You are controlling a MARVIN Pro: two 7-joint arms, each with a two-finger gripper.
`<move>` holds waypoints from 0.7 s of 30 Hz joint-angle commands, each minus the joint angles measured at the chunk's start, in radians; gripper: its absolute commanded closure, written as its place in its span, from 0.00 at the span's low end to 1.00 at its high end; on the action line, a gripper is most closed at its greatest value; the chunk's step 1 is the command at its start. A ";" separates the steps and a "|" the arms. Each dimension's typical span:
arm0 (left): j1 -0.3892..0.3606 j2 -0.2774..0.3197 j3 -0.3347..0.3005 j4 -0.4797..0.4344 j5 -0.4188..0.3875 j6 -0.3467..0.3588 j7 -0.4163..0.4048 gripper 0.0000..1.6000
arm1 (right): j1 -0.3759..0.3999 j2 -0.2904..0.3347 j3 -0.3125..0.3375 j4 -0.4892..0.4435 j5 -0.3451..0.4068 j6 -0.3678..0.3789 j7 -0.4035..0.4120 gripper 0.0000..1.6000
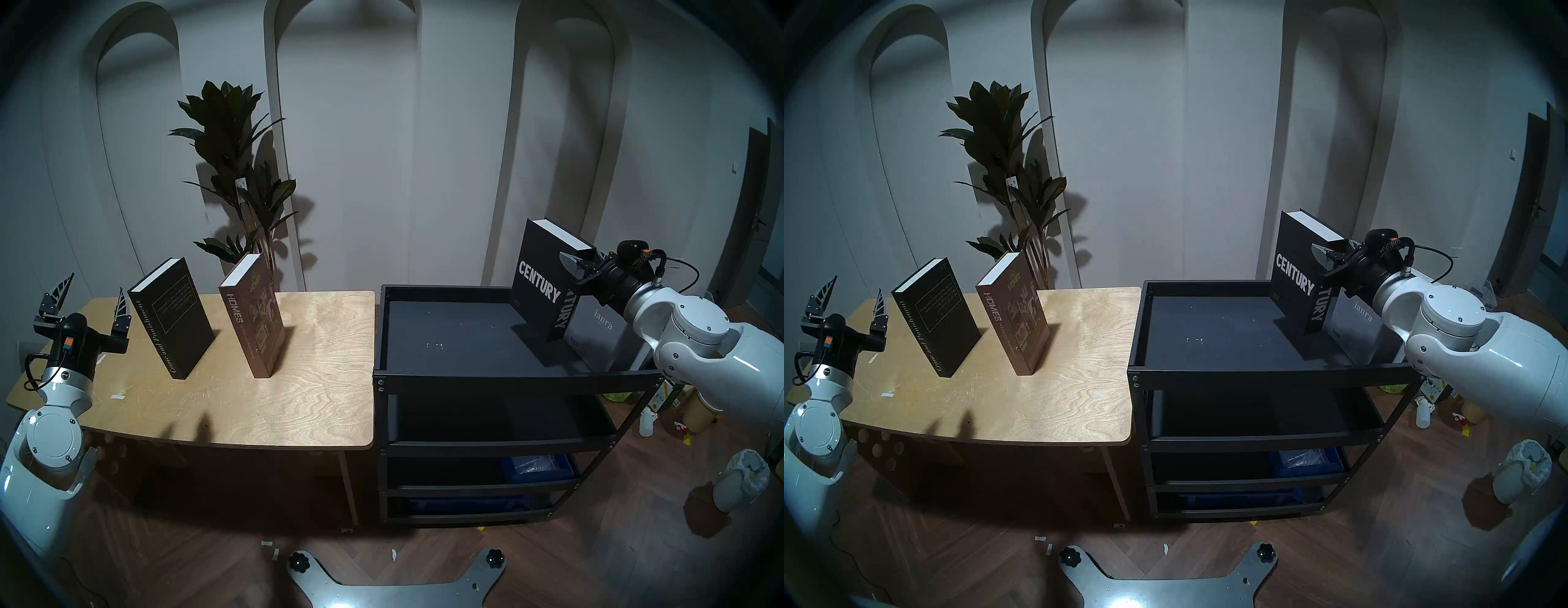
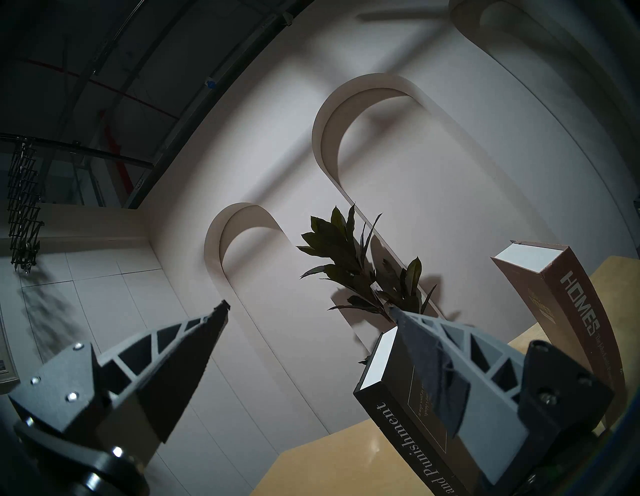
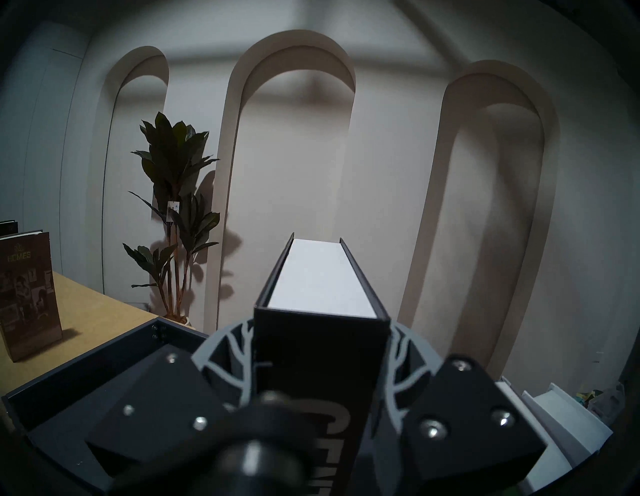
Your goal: Move the books from the display table onto the shelf, standing them upright with spines facing out and tallest at one end
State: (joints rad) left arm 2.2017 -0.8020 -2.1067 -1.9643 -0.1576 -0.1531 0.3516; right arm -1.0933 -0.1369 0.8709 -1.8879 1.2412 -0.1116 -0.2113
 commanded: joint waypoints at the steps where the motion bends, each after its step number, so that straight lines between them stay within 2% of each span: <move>1: 0.000 0.003 -0.015 -0.012 0.002 -0.004 0.000 0.00 | -0.002 0.019 0.080 0.018 0.026 0.057 0.089 1.00; 5: 0.000 0.003 -0.016 -0.013 0.002 -0.004 -0.001 0.00 | -0.034 0.022 0.115 0.036 0.034 0.083 0.133 1.00; 11: 0.001 0.003 -0.016 -0.013 0.002 -0.004 -0.001 0.00 | -0.115 0.025 0.171 0.044 0.036 0.079 0.165 1.00; 21: 0.001 0.003 -0.016 -0.013 0.002 -0.004 -0.001 0.00 | -0.240 0.028 0.237 0.057 0.078 0.032 0.144 1.00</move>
State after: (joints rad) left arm 2.2022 -0.8020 -2.1074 -1.9649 -0.1577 -0.1531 0.3514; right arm -1.2454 -0.1180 1.0496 -1.8260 1.2996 -0.0319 -0.0488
